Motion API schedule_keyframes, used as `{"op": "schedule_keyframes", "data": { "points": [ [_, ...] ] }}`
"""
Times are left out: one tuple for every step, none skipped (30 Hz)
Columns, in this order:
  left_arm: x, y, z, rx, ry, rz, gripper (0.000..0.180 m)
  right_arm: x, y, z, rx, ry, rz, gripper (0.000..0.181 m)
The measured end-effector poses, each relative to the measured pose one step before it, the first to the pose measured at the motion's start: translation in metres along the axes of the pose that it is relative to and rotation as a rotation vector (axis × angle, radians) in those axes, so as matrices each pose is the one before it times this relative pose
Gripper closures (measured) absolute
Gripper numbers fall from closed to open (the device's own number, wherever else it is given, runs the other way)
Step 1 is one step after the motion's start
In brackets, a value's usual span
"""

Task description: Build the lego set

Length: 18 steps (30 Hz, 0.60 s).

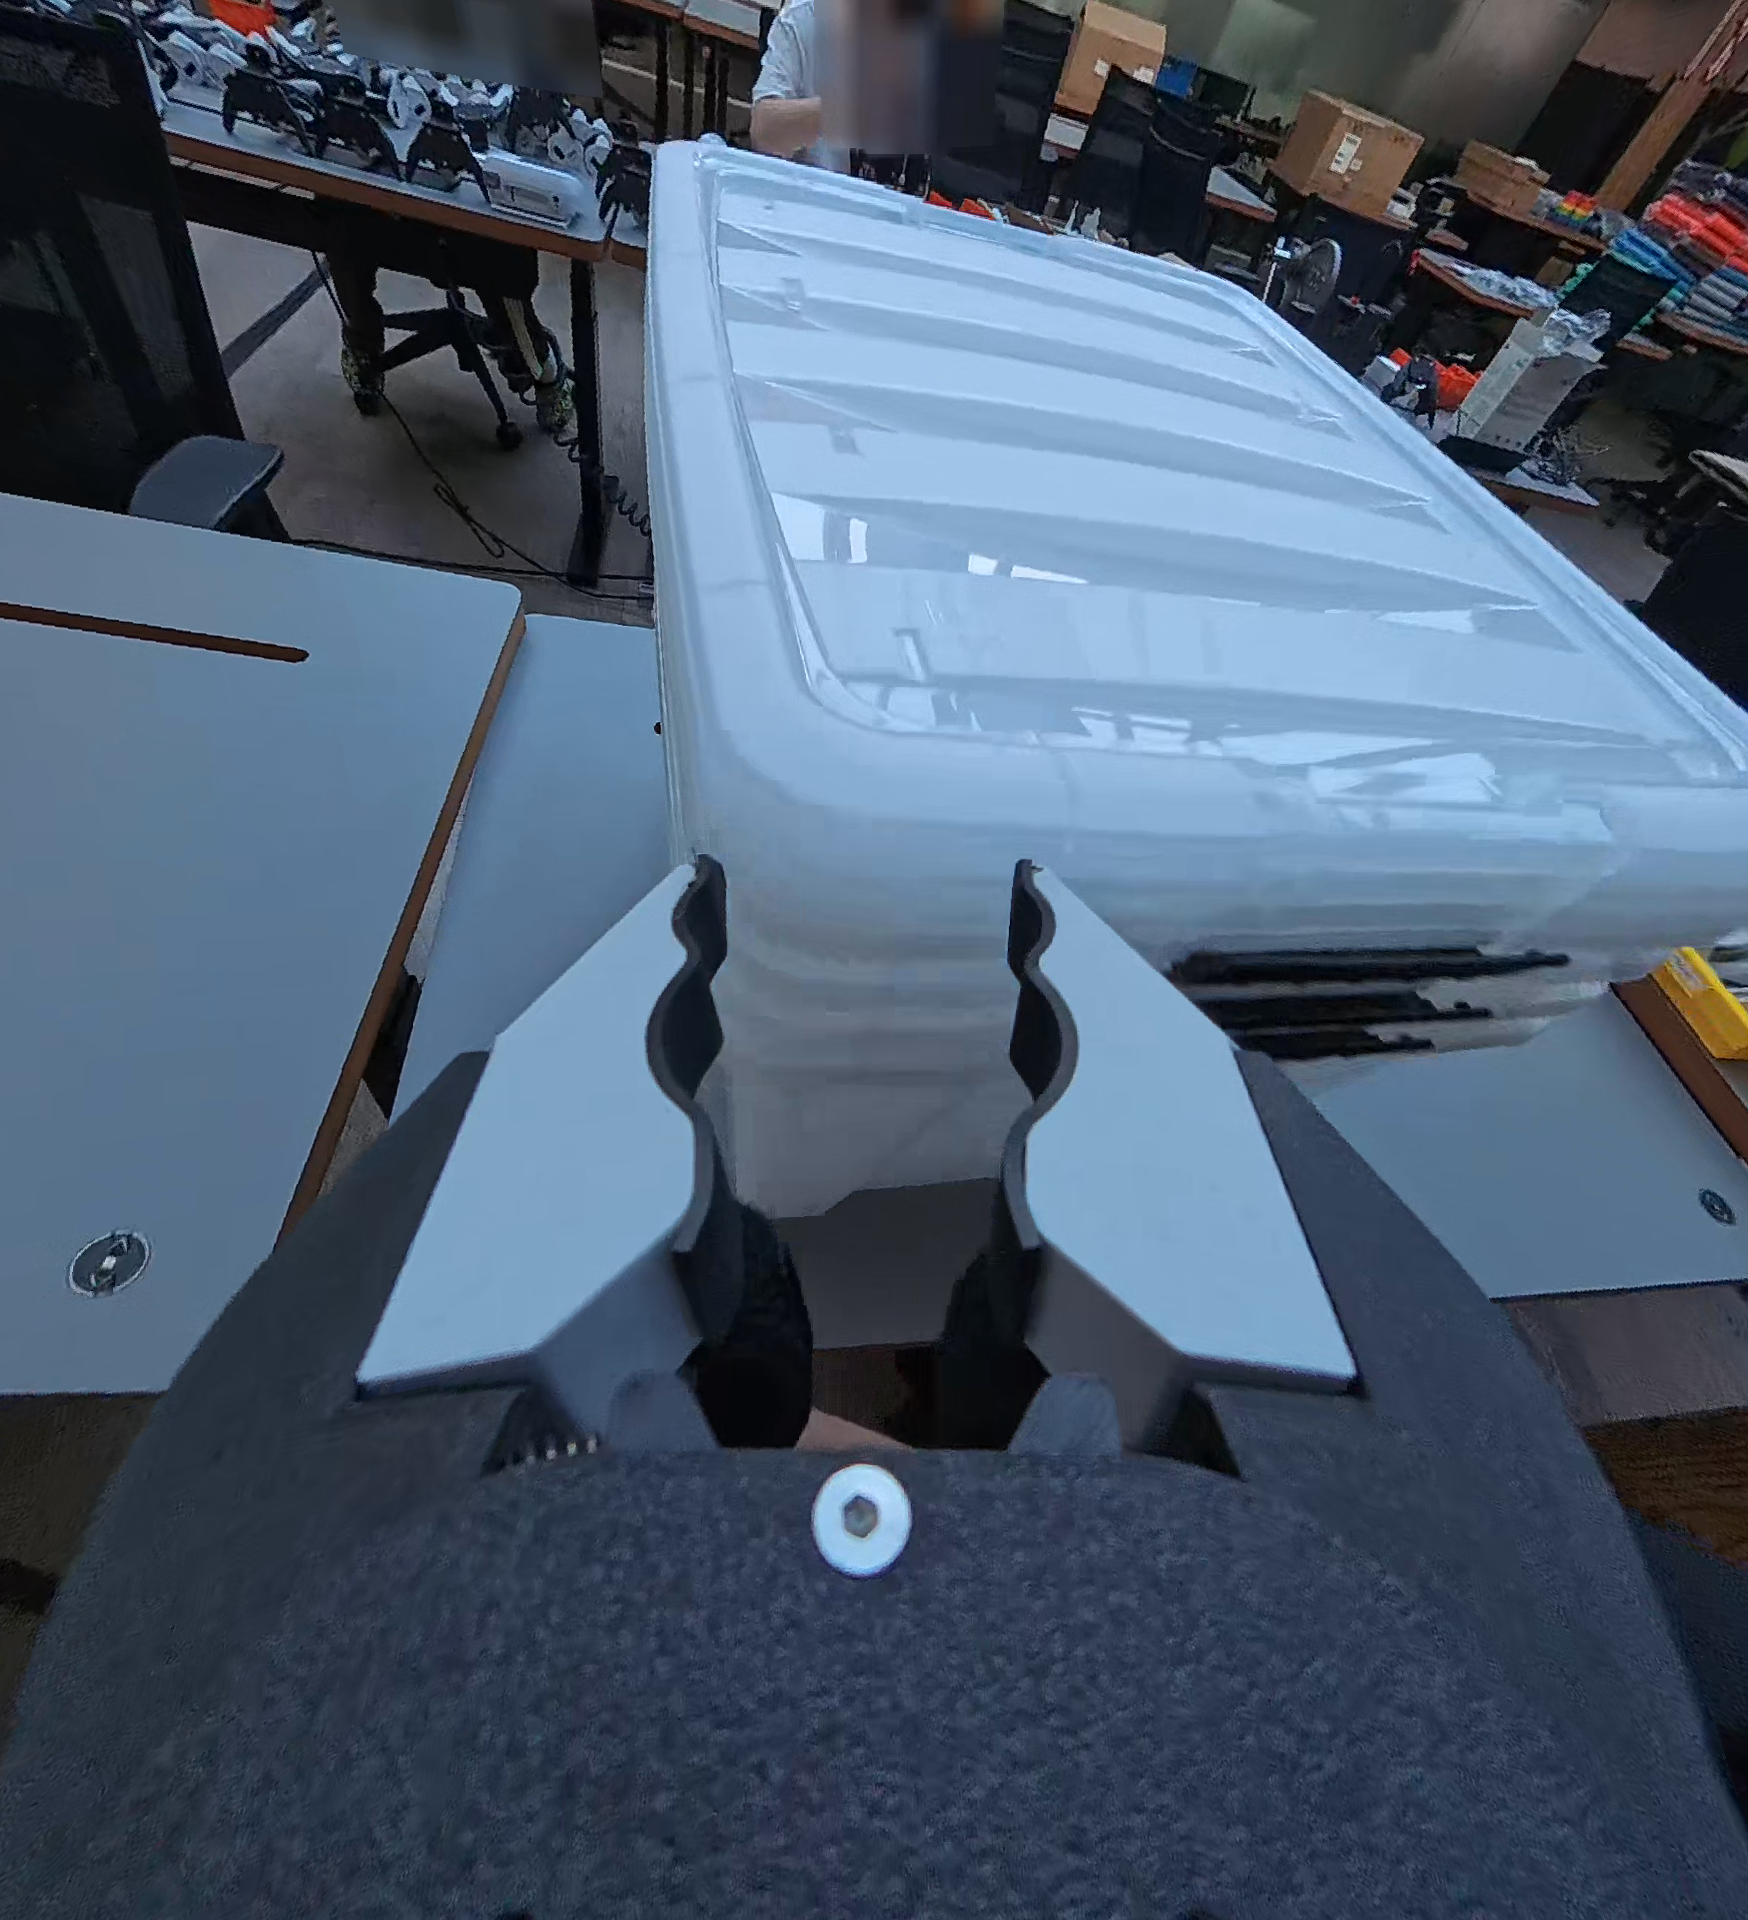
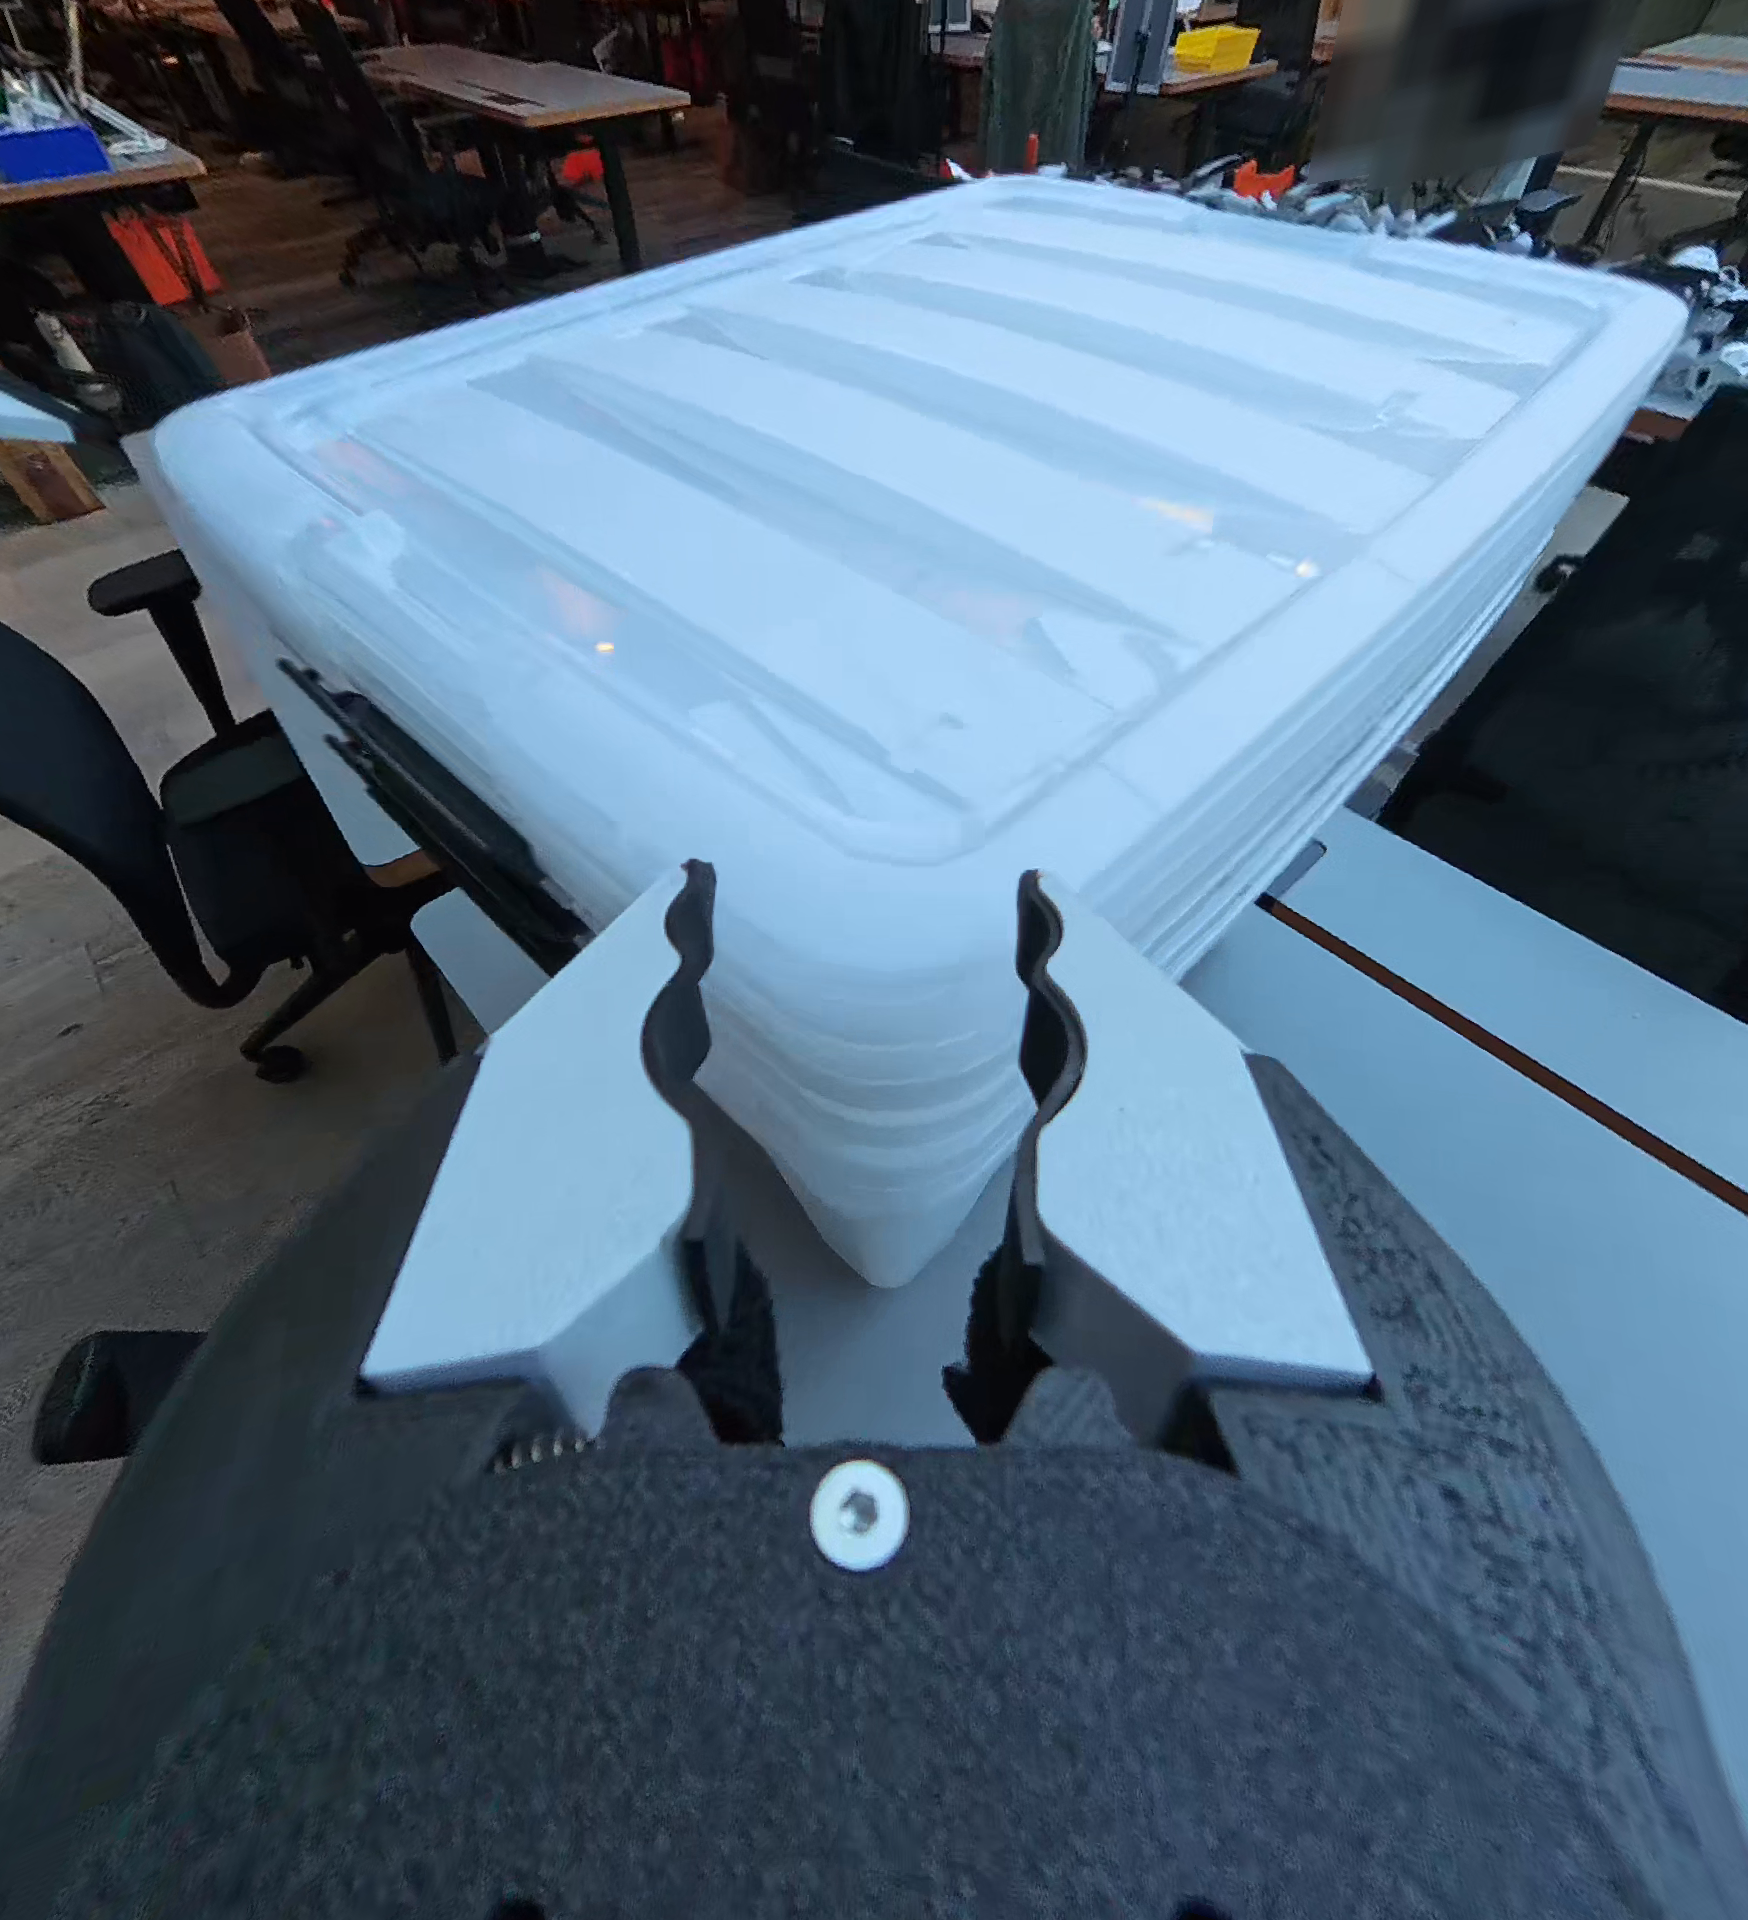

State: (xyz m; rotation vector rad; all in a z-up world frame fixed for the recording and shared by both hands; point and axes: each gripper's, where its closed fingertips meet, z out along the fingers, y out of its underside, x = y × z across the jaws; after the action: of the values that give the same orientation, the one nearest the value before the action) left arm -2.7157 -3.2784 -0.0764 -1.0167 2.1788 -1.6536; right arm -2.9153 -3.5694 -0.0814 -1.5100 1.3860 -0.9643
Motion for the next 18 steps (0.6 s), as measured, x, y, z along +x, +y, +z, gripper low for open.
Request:
{"op": "schedule_keyframes", "data": {
  "points": [
    [0.00339, 0.00628, -0.01903, 0.0095, -0.0013, -0.0043, 0.128, -0.01175, -0.00898, -0.00508, 0.0242, -0.0147, -0.0233, 0.122],
    [0.00383, 0.00958, -0.02189, 0.0098, -0.0032, -0.0099, 0.129, -0.01517, -0.00880, -0.00536, 0.0284, -0.0178, -0.0328, 0.123],
    [0.00139, 0.01313, -0.02483, 0.0061, -0.0086, -0.0179, 0.130, -0.02012, -0.00752, -0.00169, 0.0141, -0.0318, -0.0363, 0.124],
    [-0.00104, 0.01692, -0.02669, -0.0041, -0.0101, -0.0187, 0.129, -0.02630, -0.00517, -0.00066, 0.0019, -0.0516, -0.0335, 0.125],
    [-0.00242, 0.02057, -0.02775, -0.0123, -0.0178, -0.0161, 0.129, -0.03013, -0.00222, 0.00392, -0.0076, -0.0714, -0.0294, 0.128],
    [-0.00257, 0.02182, -0.02969, -0.0133, -0.0282, -0.0204, 0.129, -0.02956, -0.00388, 0.01279, -0.0089, -0.0790, -0.0209, 0.129],
    [-0.00572, 0.02357, -0.03140, -0.0128, -0.0315, -0.0270, 0.129, -0.03712, -0.00051, 0.01168, -0.0048, -0.0865, -0.0100, 0.130],
    [-0.00944, 0.02472, -0.03192, -0.0104, -0.0344, -0.0346, 0.129, -0.03716, -0.00091, 0.01632, -0.0004, -0.0873, 0.0025, 0.131],
    [-0.01204, 0.02502, -0.03091, -0.0078, -0.0392, -0.0410, 0.129, -0.03814, 0.00056, 0.01906, 0.0024, -0.0915, 0.0133, 0.130],
    [-0.01421, 0.02423, -0.03015, -0.0092, -0.0406, -0.0412, 0.129, -0.03586, 0.00254, 0.02356, -0.0045, -0.0886, 0.0222, 0.130],
    [-0.01602, 0.02228, -0.02981, -0.0083, -0.0410, -0.0380, 0.129, -0.03427, 0.00425, 0.02573, -0.0175, -0.0819, 0.0256, 0.130],
    [-0.01757, 0.01869, -0.02870, -0.0011, -0.0434, -0.0344, 0.129, -0.03144, 0.00367, 0.02902, -0.0242, -0.0798, 0.0254, 0.129],
    [-0.01860, 0.01406, -0.02675, 0.0062, -0.0437, -0.0321, 0.130, -0.02951, 0.00109, 0.02950, -0.0209, -0.0773, 0.0157, 0.129],
    [-0.01924, 0.01091, -0.02469, 0.0076, -0.0400, -0.0284, 0.130, -0.02600, -0.00256, 0.03063, -0.0122, -0.0716, 0.0050, 0.130],
    [-0.02052, 0.00866, -0.02247, 0.0043, -0.0363, -0.0201, 0.130, -0.02095, -0.00576, 0.03051, -0.0039, -0.0561, -0.0009, 0.130],
    [-0.02144, 0.00529, -0.01905, 0.0058, -0.0374, -0.0119, 0.130, -0.01594, -0.00891, 0.02977, -0.0011, -0.0403, -0.0061, 0.131],
    [-0.02270, 0.00171, -0.01569, 0.0125, -0.0409, -0.0082, 0.131, -0.01306, -0.00956, 0.02863, -0.0011, -0.0355, -0.0119, 0.131],
    [-0.02316, -0.00165, -0.01175, 0.0166, -0.0390, -0.0096, 0.131, -0.01078, -0.01024, 0.02730, -0.0034, -0.0338, -0.0155, 0.132]
  ]
}}
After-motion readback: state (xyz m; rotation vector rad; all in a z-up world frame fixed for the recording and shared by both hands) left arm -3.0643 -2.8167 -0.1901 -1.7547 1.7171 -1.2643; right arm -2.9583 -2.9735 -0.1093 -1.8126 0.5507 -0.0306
